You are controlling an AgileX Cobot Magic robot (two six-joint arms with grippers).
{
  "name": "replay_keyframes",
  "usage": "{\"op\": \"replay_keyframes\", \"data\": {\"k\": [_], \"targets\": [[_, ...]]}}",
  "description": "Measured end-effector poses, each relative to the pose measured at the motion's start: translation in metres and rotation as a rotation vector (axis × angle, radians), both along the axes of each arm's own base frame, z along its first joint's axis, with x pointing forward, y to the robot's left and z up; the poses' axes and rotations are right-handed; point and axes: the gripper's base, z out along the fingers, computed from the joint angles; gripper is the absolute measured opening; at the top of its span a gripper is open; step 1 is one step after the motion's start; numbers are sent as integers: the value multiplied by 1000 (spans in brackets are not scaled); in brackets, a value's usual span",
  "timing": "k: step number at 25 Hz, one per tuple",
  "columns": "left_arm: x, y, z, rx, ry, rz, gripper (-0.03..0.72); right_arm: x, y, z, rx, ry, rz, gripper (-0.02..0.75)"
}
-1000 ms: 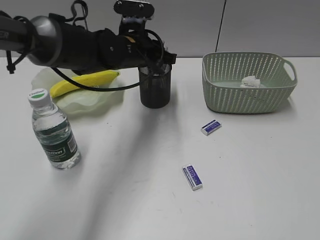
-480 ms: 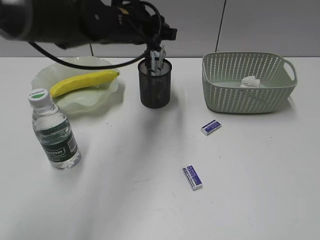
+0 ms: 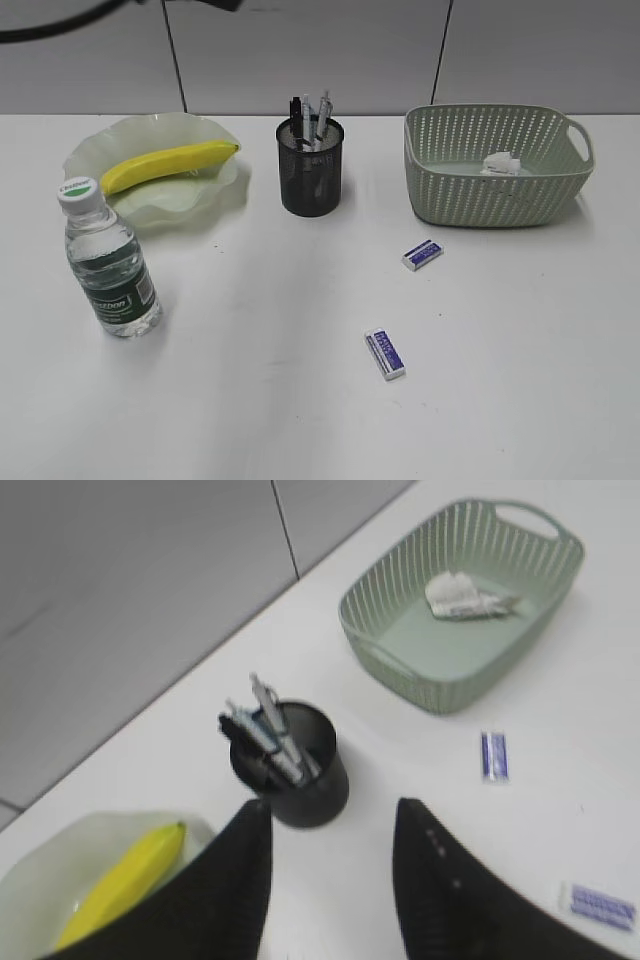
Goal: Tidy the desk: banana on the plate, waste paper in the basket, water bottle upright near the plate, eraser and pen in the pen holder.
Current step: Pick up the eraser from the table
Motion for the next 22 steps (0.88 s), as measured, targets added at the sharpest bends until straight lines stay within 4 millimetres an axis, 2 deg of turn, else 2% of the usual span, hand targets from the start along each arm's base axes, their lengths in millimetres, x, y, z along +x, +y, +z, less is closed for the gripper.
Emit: {"op": "replay_keyframes", "data": {"k": [4,8,12,15,17,20,22], "targets": [[-54,39,35,27,71,40,279,0,0,0,0,0,0,316],[-115,80,47,-16,68,71,272,0,0,0,0,0,0,316],[-178,123,24,-83,59,108,272,0,0,0,0,0,0,316],[-211,145,-13,-93,70,116,272,0,0,0,0,1,0,316],[-227,156,-45,-93,89,126,269,0,0,0,0,1,0,316],[-250,172,-77,-123,61,128,262,0,0,0,0,1,0,316],[-263,180,-91,-150,31,127,260,0,0,0,-1,-1,-1,316]]}}
